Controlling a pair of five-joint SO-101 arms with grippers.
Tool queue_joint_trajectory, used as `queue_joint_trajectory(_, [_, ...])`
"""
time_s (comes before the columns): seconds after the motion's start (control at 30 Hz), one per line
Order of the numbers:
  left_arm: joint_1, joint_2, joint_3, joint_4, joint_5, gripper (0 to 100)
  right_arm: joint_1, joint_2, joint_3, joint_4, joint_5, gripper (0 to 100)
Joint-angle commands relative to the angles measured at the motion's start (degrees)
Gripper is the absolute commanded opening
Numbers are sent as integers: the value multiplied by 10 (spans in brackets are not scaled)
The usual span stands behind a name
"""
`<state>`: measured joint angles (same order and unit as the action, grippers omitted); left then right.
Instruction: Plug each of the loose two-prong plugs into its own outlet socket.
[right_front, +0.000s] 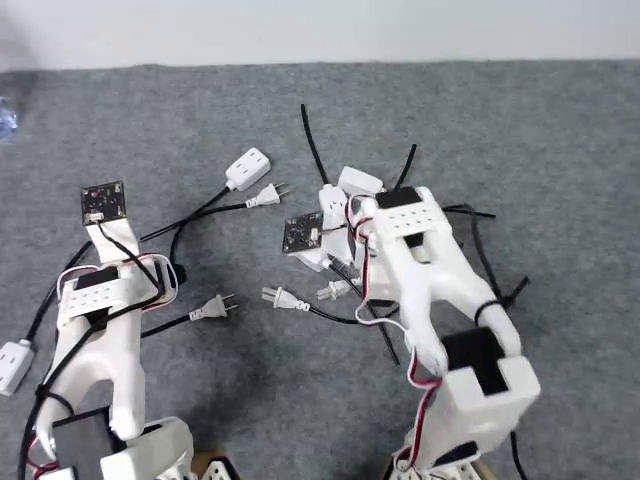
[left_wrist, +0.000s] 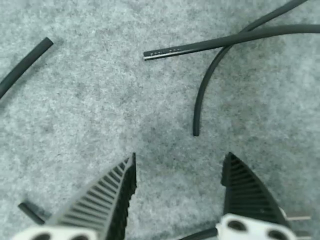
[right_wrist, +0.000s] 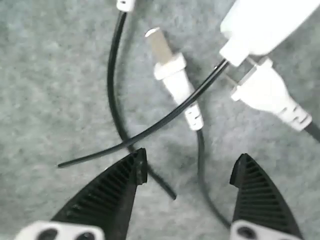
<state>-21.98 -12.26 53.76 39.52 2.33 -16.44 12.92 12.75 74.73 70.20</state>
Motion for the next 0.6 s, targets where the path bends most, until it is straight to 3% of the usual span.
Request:
queue_joint_trajectory(0.0, [4, -12, -1, -12, 3, 261, 24, 41, -67, 7, 7, 280])
queue_joint_trajectory(0.23, [4, -12, -1, -12, 3, 261, 67, 172, -142, 24, 9, 273])
queue_joint_trajectory(0.3, [4, -12, -1, -12, 3, 261, 73, 180, -161, 52, 9, 203])
queue_joint_trajectory(0.4, [4, -12, -1, -12, 3, 261, 76, 181, -171, 58, 6, 0])
queue_joint_trajectory(0.47, [4, -12, -1, -12, 3, 261, 80, 176, -168, 64, 6, 49])
queue_joint_trajectory(0.57, [4, -12, -1, -12, 3, 261, 83, 168, -181, 111, 5, 17])
